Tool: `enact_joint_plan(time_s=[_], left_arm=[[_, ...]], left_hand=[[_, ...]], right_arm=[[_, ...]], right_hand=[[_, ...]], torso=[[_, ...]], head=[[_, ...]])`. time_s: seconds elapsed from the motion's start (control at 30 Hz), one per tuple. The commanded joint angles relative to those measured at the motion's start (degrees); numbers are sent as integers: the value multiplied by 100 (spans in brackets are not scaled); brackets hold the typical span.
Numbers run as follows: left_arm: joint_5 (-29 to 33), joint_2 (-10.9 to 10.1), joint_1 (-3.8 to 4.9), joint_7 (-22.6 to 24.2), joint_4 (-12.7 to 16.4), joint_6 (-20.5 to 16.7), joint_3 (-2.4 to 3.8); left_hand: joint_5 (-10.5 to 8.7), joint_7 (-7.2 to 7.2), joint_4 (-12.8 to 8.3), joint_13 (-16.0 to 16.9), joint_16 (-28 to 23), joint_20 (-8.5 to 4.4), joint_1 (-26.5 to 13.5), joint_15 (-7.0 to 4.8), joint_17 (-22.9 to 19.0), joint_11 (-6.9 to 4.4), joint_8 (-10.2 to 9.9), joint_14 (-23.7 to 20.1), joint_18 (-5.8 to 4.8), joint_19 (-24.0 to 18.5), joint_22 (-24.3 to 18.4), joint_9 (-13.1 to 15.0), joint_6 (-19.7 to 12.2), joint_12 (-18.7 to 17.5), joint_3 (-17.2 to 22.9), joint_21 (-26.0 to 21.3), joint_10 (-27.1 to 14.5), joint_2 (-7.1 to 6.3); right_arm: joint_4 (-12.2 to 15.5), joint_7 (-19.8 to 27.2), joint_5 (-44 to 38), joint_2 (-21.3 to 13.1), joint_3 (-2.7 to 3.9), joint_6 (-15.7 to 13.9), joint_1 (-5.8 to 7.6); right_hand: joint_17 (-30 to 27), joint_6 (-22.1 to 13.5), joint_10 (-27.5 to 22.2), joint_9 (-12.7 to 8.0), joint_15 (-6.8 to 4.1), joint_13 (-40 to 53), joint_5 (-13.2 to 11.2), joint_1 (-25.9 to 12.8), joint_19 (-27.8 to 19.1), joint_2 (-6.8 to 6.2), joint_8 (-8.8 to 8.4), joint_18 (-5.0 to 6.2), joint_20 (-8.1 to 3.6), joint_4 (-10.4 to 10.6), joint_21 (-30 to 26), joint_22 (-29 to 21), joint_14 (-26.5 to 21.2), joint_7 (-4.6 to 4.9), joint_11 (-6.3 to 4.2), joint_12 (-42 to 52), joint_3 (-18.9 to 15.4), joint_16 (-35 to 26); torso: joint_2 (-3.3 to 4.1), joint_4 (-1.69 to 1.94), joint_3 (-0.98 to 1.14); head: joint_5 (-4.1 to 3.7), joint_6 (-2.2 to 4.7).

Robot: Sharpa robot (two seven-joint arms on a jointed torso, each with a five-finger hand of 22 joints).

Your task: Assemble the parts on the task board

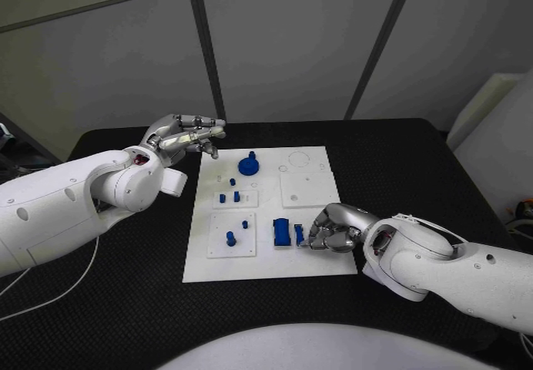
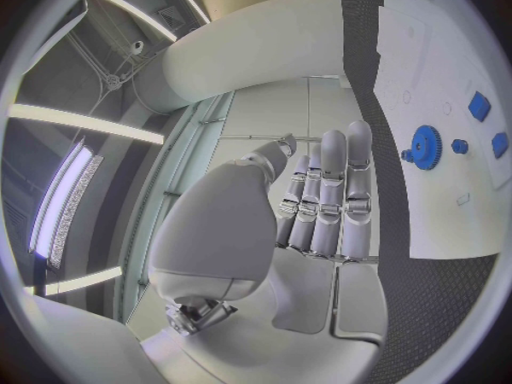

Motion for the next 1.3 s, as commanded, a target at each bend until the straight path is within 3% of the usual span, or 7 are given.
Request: enact_joint_plan(time_s=[0.03,0.4,0.87,1.3], left_arm=[[18,-3,8,23,3,64,3],[18,-6,7,16,5,67,3],[18,-27,7,-2,15,77,3],[18,-31,7,-1,16,77,3]], left_hand=[[-13,16,9,-8,-30,36,-4,-7,-6,-1,5,-31,-16,-4,-6,-6,-40,37,-28,-36,-57,27],[-12,19,10,-9,-31,39,-3,-4,-9,3,9,-39,-17,-9,-11,-6,-52,45,-32,-41,-70,33],[-10,19,0,-9,-31,39,13,-4,-11,2,13,-43,-15,-10,-14,-5,-58,52,-28,-43,-77,37],[-8,20,-12,-9,-30,38,33,-5,-13,3,18,-47,-14,-11,-16,-5,-63,60,-23,-43,-84,43]], right_arm=[[-18,-90,-37,16,1,-164,4],[-126,-138,-41,90,2,-147,5],[-58,94,66,77,2,-39,5],[54,414,203,-9,2,-469,4]], right_hand=[[434,-15,28,10,-9,13,25,-8,171,50,28,-53,4,40,11,905,389,-31,-1,25,-20,12],[443,-17,34,17,-13,22,60,28,173,77,32,-54,2,24,13,908,391,-41,-9,33,-35,17],[401,-54,-5,41,-7,-13,-79,159,139,-78,33,-42,2,-46,-24,867,380,-21,4,-40,-197,-20],[435,-43,10,53,-1,10,-110,84,153,-41,44,-47,8,22,-11,887,388,-17,9,-14,-265,2]], torso=[[-1,-6,0],[-8,3,-2],[-15,-7,-3],[-7,-1,1]], head=[[3,-17],[-8,-25],[9,-28],[6,-8]])
